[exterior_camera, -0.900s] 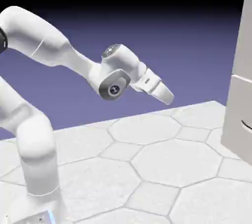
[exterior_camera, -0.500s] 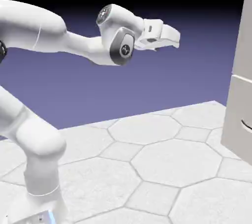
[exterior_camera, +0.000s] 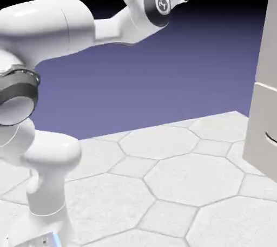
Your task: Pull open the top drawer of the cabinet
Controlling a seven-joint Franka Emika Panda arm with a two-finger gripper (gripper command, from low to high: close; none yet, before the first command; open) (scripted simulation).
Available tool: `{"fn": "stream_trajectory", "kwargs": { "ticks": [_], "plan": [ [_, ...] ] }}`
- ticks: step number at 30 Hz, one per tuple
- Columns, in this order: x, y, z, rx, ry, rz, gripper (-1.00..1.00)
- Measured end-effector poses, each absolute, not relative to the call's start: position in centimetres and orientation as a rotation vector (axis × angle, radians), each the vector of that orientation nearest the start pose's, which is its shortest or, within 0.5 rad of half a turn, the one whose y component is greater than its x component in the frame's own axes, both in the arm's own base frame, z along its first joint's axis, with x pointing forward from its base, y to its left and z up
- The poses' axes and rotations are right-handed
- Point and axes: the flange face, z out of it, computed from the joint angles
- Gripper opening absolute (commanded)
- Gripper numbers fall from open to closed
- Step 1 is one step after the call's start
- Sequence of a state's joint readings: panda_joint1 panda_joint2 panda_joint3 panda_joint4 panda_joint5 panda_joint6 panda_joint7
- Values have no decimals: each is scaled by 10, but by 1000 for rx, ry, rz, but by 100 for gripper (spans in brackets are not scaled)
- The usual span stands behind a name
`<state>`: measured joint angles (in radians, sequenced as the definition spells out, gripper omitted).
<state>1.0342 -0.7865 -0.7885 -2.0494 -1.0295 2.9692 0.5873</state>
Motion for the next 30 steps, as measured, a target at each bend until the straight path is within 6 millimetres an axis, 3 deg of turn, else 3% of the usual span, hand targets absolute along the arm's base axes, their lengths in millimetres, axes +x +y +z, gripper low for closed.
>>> {"fn": "stream_trajectory", "kwargs": {
  "ticks": [7,14,22,30],
  "plan": [
    [458,-75,797,-2058,-274,-2169,0],
    [523,-108,775,-2107,-364,-2307,0],
    [612,-116,714,-2252,-539,-2420,0],
    [698,-88,628,-2440,-864,-2488,0]
  ]
}}
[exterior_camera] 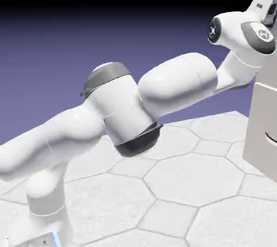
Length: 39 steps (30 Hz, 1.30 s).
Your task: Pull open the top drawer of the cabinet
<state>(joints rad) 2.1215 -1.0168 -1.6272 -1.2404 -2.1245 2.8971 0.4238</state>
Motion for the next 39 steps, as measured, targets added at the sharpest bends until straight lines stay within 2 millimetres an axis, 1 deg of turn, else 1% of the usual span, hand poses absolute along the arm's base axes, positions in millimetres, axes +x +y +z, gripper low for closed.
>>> {"fn": "stream_trajectory", "kwargs": {
  "ticks": [3,4,7,9,12,14,15,17,22,28,34,39],
  "plan": [
    [727,-69,593,-2503,-1038,-2504,0],
    [727,-69,593,-2503,-1038,-2504,0],
    [741,-67,602,-2487,-1035,-2523,0],
    [750,-66,604,-2483,-1034,-2527,0],
    [764,-67,601,-2489,-1034,-2521,0],
    [774,-68,595,-2499,-1037,-2508,0],
    [777,-69,593,-2503,-1038,-2504,-100],
    [777,-69,593,-2503,-1038,-2504,-100],
    [756,-68,593,-2503,-1038,-2504,-100],
    [723,-69,593,-2503,-1038,-2504,-100],
    [683,-69,593,-2503,-1038,-2504,-100],
    [643,-69,593,-2503,-1038,-2504,-100]
  ]
}}
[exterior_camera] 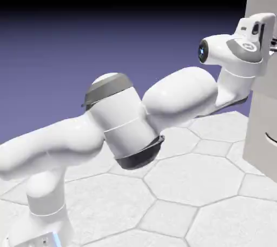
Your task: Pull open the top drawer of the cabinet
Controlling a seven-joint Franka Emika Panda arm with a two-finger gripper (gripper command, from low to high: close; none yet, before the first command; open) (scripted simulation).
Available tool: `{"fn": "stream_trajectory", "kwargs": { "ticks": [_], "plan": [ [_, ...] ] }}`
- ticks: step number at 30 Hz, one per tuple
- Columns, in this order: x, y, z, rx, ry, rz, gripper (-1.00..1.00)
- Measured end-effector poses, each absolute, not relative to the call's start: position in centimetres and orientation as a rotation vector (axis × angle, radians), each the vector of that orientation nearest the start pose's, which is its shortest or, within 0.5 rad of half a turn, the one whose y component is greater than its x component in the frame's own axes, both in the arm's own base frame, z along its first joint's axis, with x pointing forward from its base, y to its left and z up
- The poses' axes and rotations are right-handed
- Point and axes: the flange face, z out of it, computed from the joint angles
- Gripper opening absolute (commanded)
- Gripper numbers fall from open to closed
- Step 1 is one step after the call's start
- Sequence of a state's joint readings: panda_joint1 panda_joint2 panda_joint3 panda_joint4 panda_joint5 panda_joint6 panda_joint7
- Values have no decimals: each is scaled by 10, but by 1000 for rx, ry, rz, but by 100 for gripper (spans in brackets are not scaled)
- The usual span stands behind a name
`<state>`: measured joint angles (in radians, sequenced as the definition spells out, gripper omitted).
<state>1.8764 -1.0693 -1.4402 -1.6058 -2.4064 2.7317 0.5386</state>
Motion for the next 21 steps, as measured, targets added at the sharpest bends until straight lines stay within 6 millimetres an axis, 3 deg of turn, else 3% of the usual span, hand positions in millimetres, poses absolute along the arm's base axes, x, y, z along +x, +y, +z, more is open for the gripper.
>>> {"fn": "stream_trajectory", "kwargs": {
  "ticks": [8,17,18,20,21],
  "plan": [
    [568,-69,593,1762,728,1760,-100],
    [469,-69,593,1760,731,1760,-100],
    [461,-69,593,1760,731,1760,100],
    [461,-69,593,1760,730,1761,100],
    [450,-69,594,1761,730,1762,100]
  ]
}}
